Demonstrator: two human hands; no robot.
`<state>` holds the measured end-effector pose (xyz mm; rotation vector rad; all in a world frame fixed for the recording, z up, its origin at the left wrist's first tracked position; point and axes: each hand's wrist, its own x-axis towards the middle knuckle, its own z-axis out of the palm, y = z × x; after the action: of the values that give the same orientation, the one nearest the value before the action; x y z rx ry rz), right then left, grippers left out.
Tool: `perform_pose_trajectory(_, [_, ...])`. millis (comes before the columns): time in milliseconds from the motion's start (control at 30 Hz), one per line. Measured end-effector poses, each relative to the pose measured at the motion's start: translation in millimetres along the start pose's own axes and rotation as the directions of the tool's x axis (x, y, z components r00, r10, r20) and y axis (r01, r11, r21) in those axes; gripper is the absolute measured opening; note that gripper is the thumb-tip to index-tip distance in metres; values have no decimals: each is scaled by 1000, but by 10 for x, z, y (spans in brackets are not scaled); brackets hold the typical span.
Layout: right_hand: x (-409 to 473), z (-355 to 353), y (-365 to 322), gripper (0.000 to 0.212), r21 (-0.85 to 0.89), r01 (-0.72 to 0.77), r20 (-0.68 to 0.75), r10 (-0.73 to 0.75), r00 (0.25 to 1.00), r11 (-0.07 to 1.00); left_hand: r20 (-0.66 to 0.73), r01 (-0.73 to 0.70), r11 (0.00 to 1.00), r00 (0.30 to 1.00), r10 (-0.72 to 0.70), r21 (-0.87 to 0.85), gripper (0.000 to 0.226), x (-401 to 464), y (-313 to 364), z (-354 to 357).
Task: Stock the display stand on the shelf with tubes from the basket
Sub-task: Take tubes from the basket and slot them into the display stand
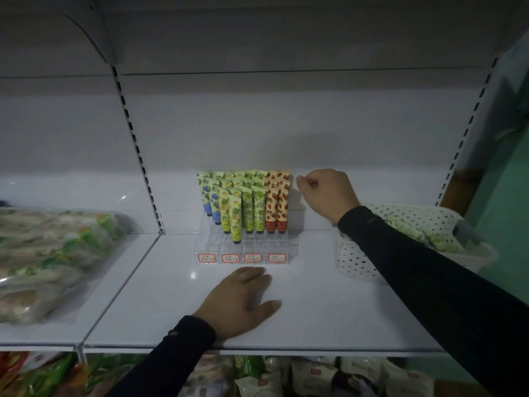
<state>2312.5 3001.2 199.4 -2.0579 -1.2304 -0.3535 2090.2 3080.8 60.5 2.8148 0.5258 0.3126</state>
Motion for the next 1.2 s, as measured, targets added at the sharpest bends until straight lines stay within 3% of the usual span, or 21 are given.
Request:
perform_pose_trajectory(133, [-153, -250, 207, 31, 44, 19, 43, -21, 999, 999, -49, 1, 994, 999, -6, -109, 84, 38, 164, -176])
perform_pose_trajectory(267, [-253, -487, 529, 34, -8, -2, 137, 3, 991, 1000, -131, -99, 986, 988, 81, -132, 55, 257, 472, -437])
perform_pose_trajectory(500, [-476, -933, 979, 38, -147, -30, 194, 58, 979, 989, -197, -213, 974, 961, 194, -79, 55, 856, 1150, -772])
perform_pose_trajectory(733, [-593, -1144, 1425, 41, -268, -108, 297, 188, 936, 957, -20, -195, 981, 981, 195, -20, 54, 1489, 1542, -688])
perform_pose_trajectory(833, [-594, -1160, 1585, 41, -287, -144, 356, 245, 902, 947, 72, -189, 982, 979, 189, -7, 43, 1729, 1665, -560])
perform_pose_trajectory(933, [-566, -1133, 1693, 43, -313, -150, 389, 271, 881, 938, 149, -163, 985, 977, 154, 48, 49, 1899, 1757, -434])
perform_pose_trajectory(1067, [-518, -1052, 1780, 45, -355, -122, 412, 272, 869, 927, 175, -161, 981, 974, 140, 111, 19, 2113, 1784, -223])
perform_pose_trajectory(1200, [-458, -953, 1816, 43, -408, -97, 417, 280, 865, 908, 218, -146, 978, 970, 112, 148, 14, 2218, 1866, -99])
